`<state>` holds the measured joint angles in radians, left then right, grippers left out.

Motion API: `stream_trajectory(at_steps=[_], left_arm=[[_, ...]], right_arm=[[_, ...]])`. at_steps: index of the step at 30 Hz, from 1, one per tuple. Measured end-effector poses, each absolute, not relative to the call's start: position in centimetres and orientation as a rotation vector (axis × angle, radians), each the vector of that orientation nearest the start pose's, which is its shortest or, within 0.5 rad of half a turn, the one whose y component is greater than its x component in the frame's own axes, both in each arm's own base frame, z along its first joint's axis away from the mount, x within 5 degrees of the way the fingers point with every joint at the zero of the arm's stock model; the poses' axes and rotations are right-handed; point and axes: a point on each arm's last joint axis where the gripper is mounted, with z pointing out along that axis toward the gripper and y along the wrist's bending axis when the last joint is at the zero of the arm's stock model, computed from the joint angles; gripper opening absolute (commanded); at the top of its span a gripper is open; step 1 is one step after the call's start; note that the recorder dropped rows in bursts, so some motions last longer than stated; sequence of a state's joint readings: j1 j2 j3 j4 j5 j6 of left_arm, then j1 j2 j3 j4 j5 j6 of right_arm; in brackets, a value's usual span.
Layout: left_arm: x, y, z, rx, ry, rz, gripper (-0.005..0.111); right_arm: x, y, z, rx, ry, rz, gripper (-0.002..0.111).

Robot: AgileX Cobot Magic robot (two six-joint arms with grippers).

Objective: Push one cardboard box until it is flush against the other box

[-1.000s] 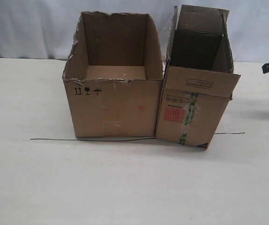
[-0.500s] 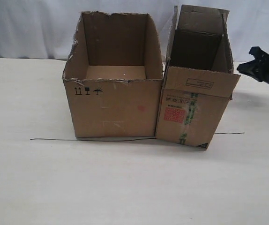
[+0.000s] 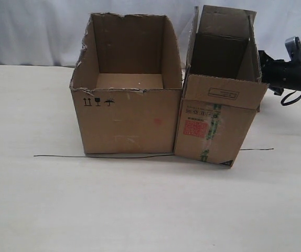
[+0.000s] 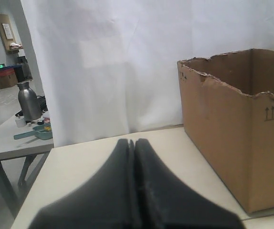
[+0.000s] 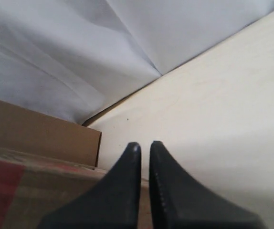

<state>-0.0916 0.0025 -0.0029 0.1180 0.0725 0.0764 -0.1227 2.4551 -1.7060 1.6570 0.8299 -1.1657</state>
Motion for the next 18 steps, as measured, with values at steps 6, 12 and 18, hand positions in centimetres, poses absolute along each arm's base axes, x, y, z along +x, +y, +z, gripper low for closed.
stream_trajectory(at_steps=[6, 12, 18], left_arm=[[5.6, -0.4, 20.7, 0.215, 1.541, 0.087, 0.0], [5.6, -0.4, 20.7, 0.215, 1.541, 0.087, 0.0], [5.6, -0.4, 20.7, 0.215, 1.541, 0.087, 0.0]], right_arm=[[51.6, 2.2, 9.7, 0.174, 2.102, 1.149, 0.005], [51.9, 2.2, 9.9, 0.166, 2.092, 1.132, 0.005], [52.1, 2.0, 10.0, 0.178, 2.077, 1.108, 0.005]])
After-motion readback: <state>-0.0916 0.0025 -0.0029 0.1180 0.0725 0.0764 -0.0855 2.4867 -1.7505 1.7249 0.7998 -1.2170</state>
